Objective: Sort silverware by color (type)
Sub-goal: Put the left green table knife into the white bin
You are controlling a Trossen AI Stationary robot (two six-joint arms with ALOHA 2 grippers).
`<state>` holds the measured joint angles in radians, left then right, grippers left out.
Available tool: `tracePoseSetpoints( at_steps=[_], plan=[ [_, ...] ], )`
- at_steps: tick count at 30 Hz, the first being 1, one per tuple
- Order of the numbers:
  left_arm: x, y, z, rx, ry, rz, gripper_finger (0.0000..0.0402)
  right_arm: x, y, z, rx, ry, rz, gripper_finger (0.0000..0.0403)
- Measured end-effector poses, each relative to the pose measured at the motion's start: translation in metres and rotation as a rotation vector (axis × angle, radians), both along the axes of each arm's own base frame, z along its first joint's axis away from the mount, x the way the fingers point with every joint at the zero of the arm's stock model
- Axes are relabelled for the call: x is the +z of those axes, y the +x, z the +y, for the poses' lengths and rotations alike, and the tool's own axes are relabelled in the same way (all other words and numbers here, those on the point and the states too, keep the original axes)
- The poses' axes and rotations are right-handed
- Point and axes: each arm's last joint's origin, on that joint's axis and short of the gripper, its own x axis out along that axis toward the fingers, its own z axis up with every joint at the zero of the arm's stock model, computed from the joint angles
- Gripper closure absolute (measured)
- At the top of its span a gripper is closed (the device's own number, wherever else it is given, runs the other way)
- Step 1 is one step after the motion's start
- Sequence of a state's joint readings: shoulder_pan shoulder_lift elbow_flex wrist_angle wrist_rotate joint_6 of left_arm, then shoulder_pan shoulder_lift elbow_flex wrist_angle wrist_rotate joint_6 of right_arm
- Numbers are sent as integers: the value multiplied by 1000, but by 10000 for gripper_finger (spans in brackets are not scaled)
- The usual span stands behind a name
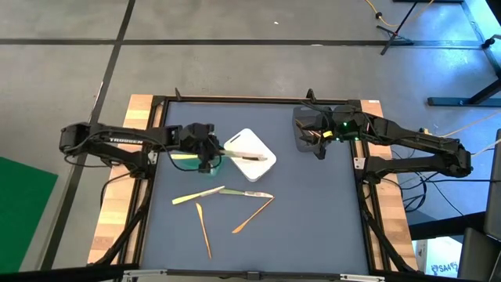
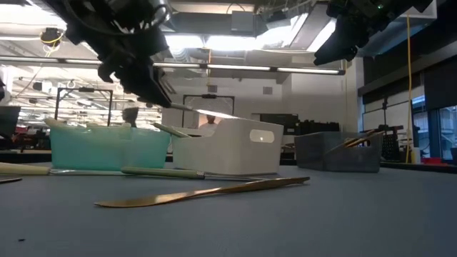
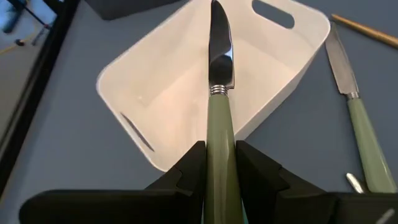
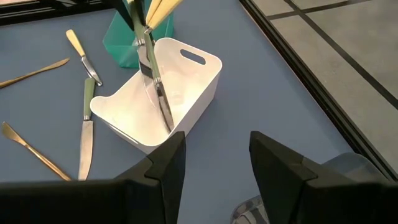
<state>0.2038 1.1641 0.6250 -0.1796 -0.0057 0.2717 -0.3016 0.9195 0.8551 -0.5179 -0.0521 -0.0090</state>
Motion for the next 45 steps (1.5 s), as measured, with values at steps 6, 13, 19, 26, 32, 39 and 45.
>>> tracePoseSetpoints(
  at_steps=[6, 13, 19, 26, 32, 39, 45],
  plan=[
    [-11, 9, 6, -18, -3, 22, 331, 0, 0, 0, 0, 0, 0, 236],
    [-23, 15, 9, -11, -11, 55, 331, 0, 0, 0, 0, 0, 0, 236],
    [-29, 18, 10, -8, -13, 80, 330, 0, 0, 0, 0, 0, 0, 236],
    [-30, 20, 11, -4, -6, 67, 317, 0, 0, 0, 0, 0, 0, 236],
    [-28, 22, 11, -2, -2, 43, 305, 0, 0, 0, 0, 0, 0, 236],
    [-28, 22, 11, 37, -41, 30, 283, 0, 0, 0, 0, 0, 1, 236],
    [-24, 25, 12, 38, -31, -26, 269, 0, 0, 0, 0, 0, 1, 236]
  ],
)
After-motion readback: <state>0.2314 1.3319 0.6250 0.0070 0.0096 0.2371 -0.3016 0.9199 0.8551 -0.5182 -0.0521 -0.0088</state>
